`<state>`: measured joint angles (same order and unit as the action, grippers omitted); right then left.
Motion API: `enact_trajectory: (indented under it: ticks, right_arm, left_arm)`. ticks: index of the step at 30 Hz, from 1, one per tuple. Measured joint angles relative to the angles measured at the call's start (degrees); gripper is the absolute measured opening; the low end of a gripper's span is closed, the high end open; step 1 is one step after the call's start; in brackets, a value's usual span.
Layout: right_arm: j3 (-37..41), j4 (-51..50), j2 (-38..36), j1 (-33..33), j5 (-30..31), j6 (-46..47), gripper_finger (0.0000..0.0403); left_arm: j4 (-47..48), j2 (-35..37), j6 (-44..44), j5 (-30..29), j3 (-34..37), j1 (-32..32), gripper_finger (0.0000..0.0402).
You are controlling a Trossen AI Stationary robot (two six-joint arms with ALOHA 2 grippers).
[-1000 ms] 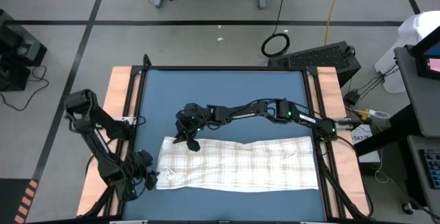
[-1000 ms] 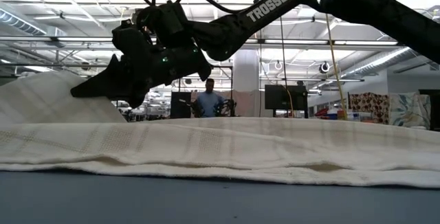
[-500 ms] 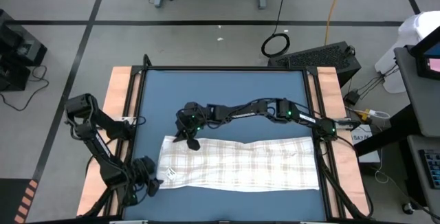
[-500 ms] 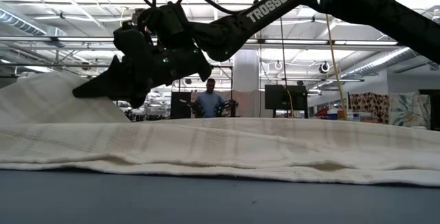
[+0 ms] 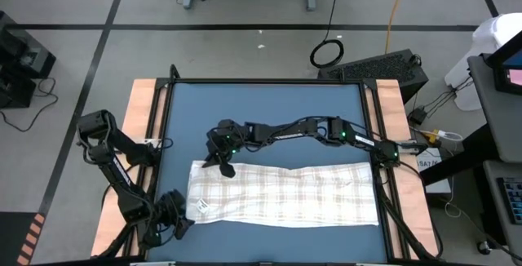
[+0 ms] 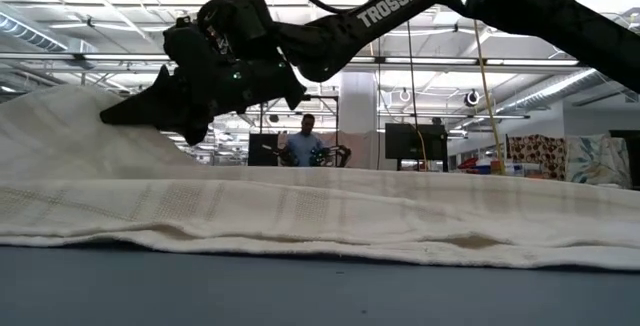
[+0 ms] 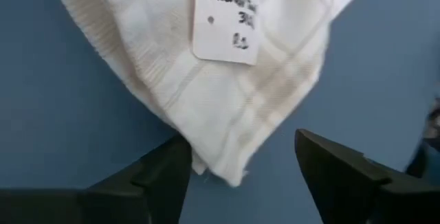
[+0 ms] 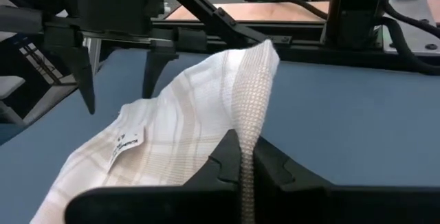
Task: Roll towel into tight, uniform cylinder
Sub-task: Roll the white towel
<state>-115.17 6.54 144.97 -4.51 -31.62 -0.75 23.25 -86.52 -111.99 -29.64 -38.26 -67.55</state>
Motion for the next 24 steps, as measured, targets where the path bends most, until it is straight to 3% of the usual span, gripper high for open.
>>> enact_trajectory:
  ticks: [15, 18, 24]
  right_arm:
    - [-0.42, -0.04, 0.0, -0.02, 0.02, -0.24, 0.0001]
    - [-0.42, 0.14, 0.0, -0.04, 0.02, -0.4, 0.0001]
    - [-0.42, -0.24, -0.34, -0.73, -0.02, -0.55, 0.0001]
  left_arm:
    - [-0.99, -4.9, 1.44, -1.22, -0.2, -0.09, 0.018]
    - [-1.32, -4.8, 3.28, -1.95, -0.09, -0.08, 0.014]
    - [-0.91, -4.46, 6.07, -2.06, -0.05, 0.07, 0.0017]
